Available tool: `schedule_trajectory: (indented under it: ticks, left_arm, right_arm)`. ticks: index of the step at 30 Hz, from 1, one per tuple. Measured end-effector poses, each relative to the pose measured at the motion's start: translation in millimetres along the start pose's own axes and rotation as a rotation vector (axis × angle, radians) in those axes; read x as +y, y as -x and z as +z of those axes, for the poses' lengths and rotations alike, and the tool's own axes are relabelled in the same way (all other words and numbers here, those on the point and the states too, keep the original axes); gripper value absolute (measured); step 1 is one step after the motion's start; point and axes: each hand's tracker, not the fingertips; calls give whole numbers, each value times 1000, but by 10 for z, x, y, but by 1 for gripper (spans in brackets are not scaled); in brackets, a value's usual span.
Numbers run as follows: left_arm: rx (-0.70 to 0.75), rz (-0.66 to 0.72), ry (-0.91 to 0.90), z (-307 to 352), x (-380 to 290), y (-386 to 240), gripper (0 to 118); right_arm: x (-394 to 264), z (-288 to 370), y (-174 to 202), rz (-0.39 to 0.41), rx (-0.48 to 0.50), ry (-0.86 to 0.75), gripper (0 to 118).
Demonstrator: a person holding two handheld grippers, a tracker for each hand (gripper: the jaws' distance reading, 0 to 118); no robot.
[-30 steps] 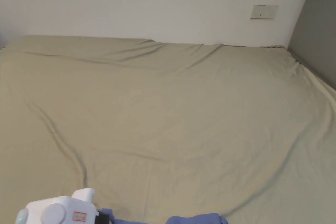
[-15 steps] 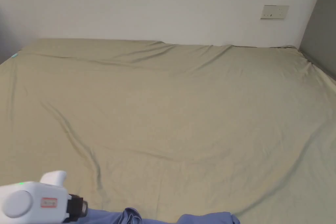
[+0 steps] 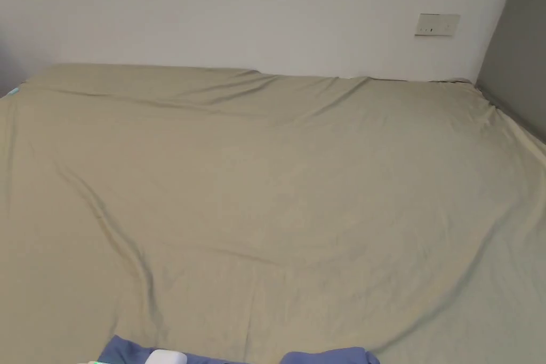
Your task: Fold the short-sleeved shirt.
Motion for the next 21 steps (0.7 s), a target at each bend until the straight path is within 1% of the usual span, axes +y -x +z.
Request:
schedule_trajectory:
  ticks: [1, 2, 3, 4, 5, 6, 8, 10, 11, 12, 13, 15, 16, 17, 18, 19, 20, 21]
  left_arm:
    - [-9, 8, 10, 51, 24, 30, 5]
    - [-10, 14, 6, 95, 62, 91, 17]
    - [-41, 34, 13, 152, 114, 167, 51]
    - [-84, 79, -15, 272, 166, 301, 104]
    - [-130, 124, -77, 405, 205, 423, 118]
    - [-149, 160, -144, 524, 241, 572, 118]
    - [-174, 236, -332, 847, 297, 968, 118]
    - [-161, 331, -409, 1012, 311, 1436, 118]
    - [-164, 374, -409, 1036, 307, 1677, 118]
    - [-201, 372, -394, 1009, 282, 1888, 118]
    - [-255, 370, -334, 967, 239, 1947, 118]
    - [-256, 397, -168, 796, 192, 2071, 118]
    - [-176, 339, -139, 703, 149, 2049, 118]
    - [-151, 258, -105, 609, 103, 1957, 118]
    - [-183, 164, -126, 563, 52, 1844, 118]
    - [-230, 112, -199, 627, 4, 1723, 118]
    - [-421, 142, -157, 558, 35, 1708, 117]
    - [-602, 260, -96, 417, 34, 1682, 109]
  right_arm:
    - [2, -12, 6, 0, -1, 2, 7]
    - [5, -19, 17, 4, -2, 1, 7]
    - [13, -26, 29, 9, -3, 0, 7]
    - [31, -28, 36, 13, -1, -2, 7]
    - [51, -27, 43, 15, 4, -4, 7]
    - [69, -22, 51, 19, 9, -8, 7]
    - [101, -4, 59, 33, 11, -16, 7]
    - [129, 14, 57, 50, 6, -24, 7]
    - [139, 19, 51, 55, 0, -27, 7]
    - [150, 27, 49, 58, -6, -28, 7]
    - [152, 35, 36, 61, -7, -32, 7]
    - [147, 32, 22, 70, -12, -33, 7]
    - [145, 21, 15, 74, -20, -28, 7]
    - [140, -2, 11, 77, -29, -20, 7]
    - [138, -31, 11, 76, -40, -3, 7]
    - [136, -58, 19, 76, -61, 18, 7]
    - [129, -80, 27, 76, -64, 21, 7]
    - [122, -90, 34, 76, -60, 21, 7]
